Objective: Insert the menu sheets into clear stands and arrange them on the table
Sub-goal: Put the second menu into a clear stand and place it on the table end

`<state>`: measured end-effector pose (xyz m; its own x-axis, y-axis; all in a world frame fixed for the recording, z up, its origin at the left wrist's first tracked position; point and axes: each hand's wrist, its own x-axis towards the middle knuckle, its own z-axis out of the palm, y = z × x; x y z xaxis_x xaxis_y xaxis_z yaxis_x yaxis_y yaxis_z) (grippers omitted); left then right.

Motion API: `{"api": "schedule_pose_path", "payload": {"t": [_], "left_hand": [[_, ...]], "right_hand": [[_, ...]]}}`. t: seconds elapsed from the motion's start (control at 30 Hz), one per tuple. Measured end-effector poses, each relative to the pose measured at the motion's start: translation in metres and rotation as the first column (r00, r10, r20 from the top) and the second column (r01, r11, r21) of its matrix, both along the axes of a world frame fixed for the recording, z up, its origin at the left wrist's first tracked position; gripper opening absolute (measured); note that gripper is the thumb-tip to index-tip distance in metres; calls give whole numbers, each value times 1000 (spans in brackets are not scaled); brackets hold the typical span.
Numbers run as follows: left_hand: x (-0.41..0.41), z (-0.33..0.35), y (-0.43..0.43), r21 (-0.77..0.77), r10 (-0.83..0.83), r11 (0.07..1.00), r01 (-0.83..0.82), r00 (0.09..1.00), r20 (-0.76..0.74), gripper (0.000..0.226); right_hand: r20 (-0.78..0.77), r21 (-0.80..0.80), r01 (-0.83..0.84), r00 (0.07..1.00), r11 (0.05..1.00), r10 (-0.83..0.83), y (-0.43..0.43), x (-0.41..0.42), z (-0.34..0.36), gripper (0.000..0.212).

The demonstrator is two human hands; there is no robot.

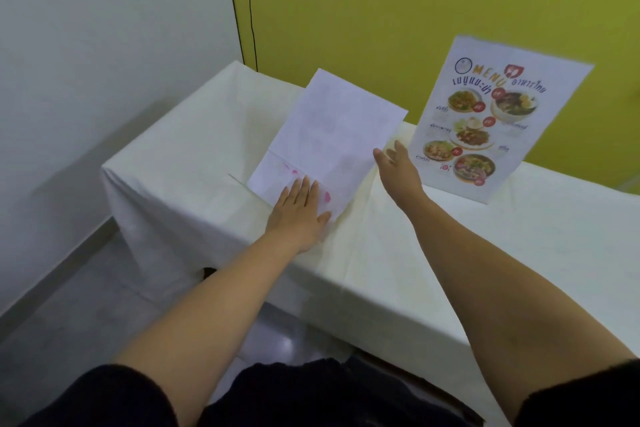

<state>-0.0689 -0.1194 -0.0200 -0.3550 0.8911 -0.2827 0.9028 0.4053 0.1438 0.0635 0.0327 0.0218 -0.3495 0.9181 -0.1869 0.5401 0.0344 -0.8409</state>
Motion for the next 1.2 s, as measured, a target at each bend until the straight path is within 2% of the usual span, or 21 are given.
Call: {"api": "schedule_pose_path", "payload": {"t": [0.1, 0.2, 0.27, 0.37, 0.4, 0.53, 0.67, 0.8, 0.9, 0.97, 1.2], "left_hand": [[-2, -4, -8, 7, -6, 1000, 6, 1000, 31, 71], [-4, -6, -12, 27, 7, 1000, -9, 998, 63, 75], [-4, -6, -12, 106, 47, 993, -59, 993, 108, 81], [6, -1, -7, 250, 90, 958, -138, 977, 191, 95], [11, 1, -4, 282, 87, 949, -138, 979, 186, 99], [34, 9, 12, 390, 93, 909, -145, 984, 149, 103], [43, 20, 28, 508, 93, 847, -156, 985, 147, 85], [43, 27, 34, 589, 97, 800, -114, 993, 62, 69], [45, 36, 31, 655, 133, 743, -137, 990, 56, 64], [44, 48, 32, 708, 161, 687, -167, 984, 75, 61], [35, 98, 49, 894, 237, 396, -209, 964, 120, 36]], "right_hand": [[-125, 0, 61, 990, 998, -61, 1, -6, 10, 61], [-240, -11, 77, 968, 997, -77, -3, -16, 21, 40], [-315, -45, 65, 946, 997, -76, -4, -21, 27, 40], [-441, -112, 13, 895, 994, -61, -12, -24, 38, 16], [-467, -136, 2, 882, 991, -66, -15, -24, 40, 14], [-523, -221, -37, 848, 975, -87, -18, -20, 45, 15], [-586, -271, -59, 802, 961, -116, -15, -12, 57, 15], [-600, -224, -123, 799, 967, -37, -15, -9, 64, 16], [-610, -164, -143, 793, 976, 14, -17, -12, 76, 15], [-609, -117, -139, 792, 983, 40, -18, -14, 88, 15], [-525, 52, -187, 830, 981, 186, -16, -18, 93, 40]]}}
